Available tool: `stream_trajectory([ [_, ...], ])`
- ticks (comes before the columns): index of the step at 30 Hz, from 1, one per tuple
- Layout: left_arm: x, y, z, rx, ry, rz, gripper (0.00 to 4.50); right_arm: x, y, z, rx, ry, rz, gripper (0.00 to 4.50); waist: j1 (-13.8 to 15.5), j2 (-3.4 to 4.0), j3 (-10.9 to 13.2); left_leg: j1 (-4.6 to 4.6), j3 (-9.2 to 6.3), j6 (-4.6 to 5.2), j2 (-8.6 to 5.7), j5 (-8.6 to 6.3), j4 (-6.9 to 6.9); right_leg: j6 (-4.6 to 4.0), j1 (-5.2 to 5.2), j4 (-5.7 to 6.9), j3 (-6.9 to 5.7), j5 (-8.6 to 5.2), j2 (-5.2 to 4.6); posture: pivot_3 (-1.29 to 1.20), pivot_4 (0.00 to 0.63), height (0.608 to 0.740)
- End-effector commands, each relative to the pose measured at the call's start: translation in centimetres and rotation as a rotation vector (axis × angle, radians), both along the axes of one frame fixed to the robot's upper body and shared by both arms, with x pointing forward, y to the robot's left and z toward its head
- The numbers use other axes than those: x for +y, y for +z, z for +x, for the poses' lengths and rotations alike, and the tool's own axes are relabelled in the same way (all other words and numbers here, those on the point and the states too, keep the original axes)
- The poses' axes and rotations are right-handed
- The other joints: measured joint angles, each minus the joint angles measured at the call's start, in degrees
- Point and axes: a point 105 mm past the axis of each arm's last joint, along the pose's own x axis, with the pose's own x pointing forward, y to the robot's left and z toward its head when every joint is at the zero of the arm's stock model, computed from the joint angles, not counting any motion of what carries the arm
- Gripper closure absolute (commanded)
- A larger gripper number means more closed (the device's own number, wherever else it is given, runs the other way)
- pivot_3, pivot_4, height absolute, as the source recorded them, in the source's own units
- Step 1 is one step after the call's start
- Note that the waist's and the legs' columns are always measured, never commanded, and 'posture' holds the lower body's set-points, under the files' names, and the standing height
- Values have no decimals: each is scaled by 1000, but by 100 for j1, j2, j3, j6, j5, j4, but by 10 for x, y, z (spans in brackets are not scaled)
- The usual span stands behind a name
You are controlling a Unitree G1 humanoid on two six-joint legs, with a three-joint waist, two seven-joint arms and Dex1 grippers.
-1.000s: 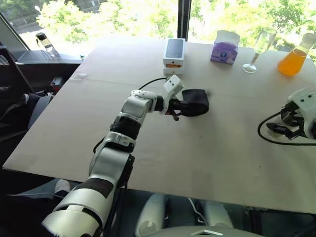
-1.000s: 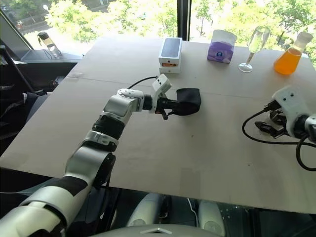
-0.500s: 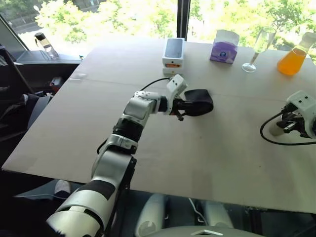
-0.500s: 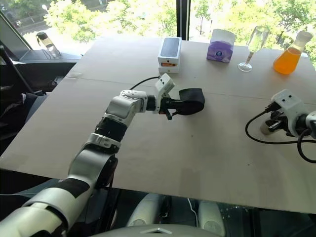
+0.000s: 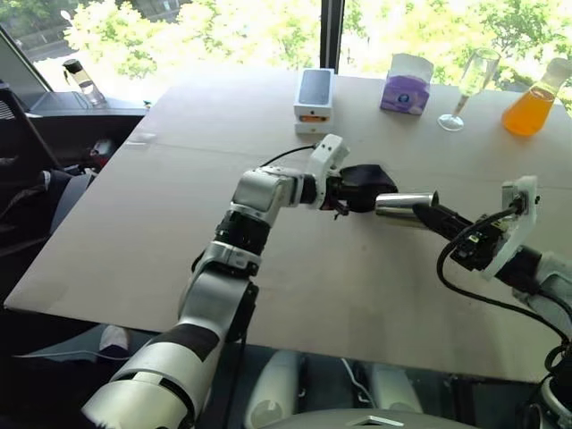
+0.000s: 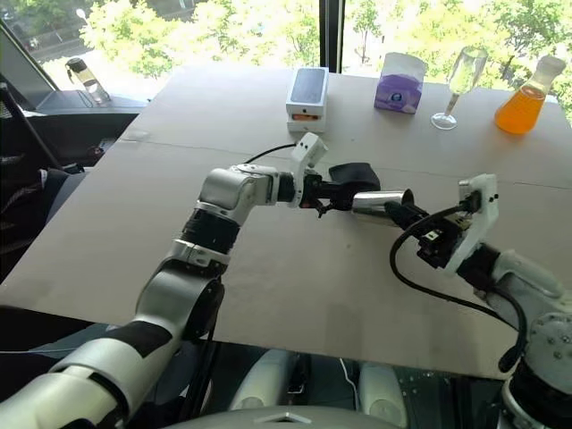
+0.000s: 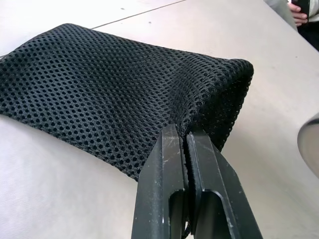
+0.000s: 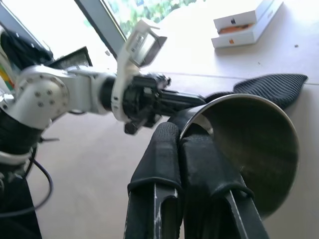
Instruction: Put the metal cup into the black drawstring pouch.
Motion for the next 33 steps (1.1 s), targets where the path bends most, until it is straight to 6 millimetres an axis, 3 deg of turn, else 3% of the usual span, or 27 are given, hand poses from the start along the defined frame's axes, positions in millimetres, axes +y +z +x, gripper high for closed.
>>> stream_trajectory([
  [1,-8,23,-7,-36,-47,-46,4500,7,2,5,-15,-64,34,4464,1,0,0,4,1,0,0,0,0,0,1,2,0,0,1,0,150,740],
  [7,-13,36,-22,-12,-114,-99,4500,6,-13,21,21,-163,70,4464,-5,1,0,6,5,-2,2,1,-2,-2,0,9,3,-1,13,0,150,740],
  [13,-13,33,-34,17,-151,-96,4500,11,-17,31,23,-185,143,4464,-10,1,0,16,12,-1,4,1,-2,-1,1,11,14,-1,49,0,150,740],
  [18,-15,33,-40,27,-166,-110,4500,31,-27,33,53,-117,177,4464,-8,2,1,16,14,-2,5,2,-2,-1,2,9,24,-2,53,0,150,740],
  [22,-15,38,-43,25,-179,-126,4500,45,-36,33,50,-71,107,4464,-20,4,1,21,18,-2,7,2,-2,-1,2,11,30,-2,55,0,150,740],
  [33,-19,57,-49,39,-230,-233,4500,70,-21,31,-116,115,132,4464,-16,4,2,21,18,-2,7,2,-2,-1,2,10,30,-2,59,0,150,740],
])
